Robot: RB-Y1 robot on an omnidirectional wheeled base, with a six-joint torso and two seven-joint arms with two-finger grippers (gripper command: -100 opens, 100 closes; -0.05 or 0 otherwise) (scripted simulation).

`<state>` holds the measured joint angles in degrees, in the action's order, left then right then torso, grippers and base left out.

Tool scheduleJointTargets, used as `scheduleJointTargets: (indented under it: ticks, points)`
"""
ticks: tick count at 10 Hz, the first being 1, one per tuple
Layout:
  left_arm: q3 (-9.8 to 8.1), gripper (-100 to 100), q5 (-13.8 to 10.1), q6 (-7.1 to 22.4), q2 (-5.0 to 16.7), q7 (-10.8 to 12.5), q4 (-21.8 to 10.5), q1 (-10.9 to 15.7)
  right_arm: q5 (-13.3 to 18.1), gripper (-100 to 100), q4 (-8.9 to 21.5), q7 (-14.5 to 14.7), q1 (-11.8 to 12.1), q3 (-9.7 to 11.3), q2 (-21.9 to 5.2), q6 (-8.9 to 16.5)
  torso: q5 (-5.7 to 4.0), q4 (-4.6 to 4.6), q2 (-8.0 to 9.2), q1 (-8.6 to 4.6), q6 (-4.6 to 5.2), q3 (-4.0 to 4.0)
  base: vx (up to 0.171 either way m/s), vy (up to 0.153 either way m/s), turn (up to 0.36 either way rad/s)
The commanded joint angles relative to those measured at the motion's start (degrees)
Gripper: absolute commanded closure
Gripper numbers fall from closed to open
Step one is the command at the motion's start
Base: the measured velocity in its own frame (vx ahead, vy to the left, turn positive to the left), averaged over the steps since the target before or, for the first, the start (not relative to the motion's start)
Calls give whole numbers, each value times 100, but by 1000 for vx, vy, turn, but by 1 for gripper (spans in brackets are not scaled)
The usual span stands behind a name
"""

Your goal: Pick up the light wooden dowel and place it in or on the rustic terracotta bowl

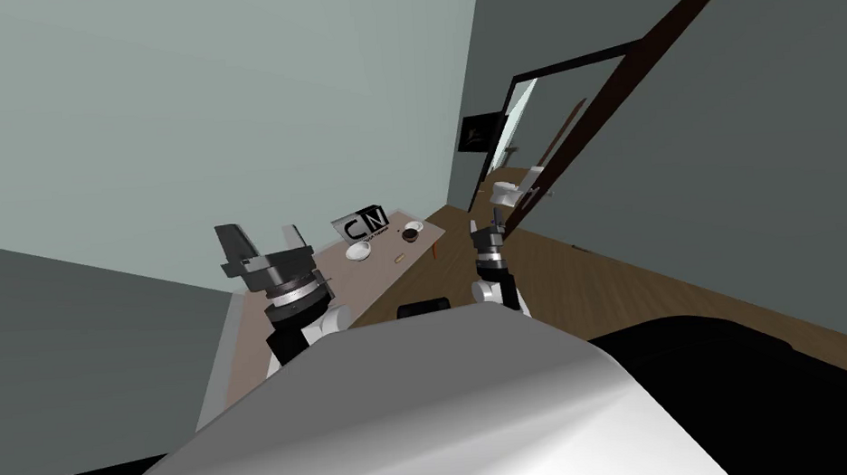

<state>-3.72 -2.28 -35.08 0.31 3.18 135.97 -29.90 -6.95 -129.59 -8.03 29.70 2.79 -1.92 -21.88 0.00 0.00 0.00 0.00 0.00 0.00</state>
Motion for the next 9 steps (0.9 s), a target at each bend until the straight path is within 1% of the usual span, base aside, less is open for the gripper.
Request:
scheduleJointTargets:
  ticks: [1,3,5,9]
  points:
    - [-18,-100,16,54,175,-25,-60,17,0,0,0,0,0,0,0,0,0,0,0,0,0,0,-1,-11,-41]
    - [-59,-100,55,182,403,-82,-202,58,0,0,0,0,0,0,0,0,-1,0,1,-8,1,0,-8,-34,-55]
    - [-122,-100,109,376,574,-164,-417,120,0,0,0,0,0,1,1,0,-3,1,5,-17,1,3,-15,-54,-85]
    - [-300,-100,236,931,763,-358,-1035,295,0,0,0,0,0,1,1,0,-8,0,0,-37,1,0,-3,-90,-110]
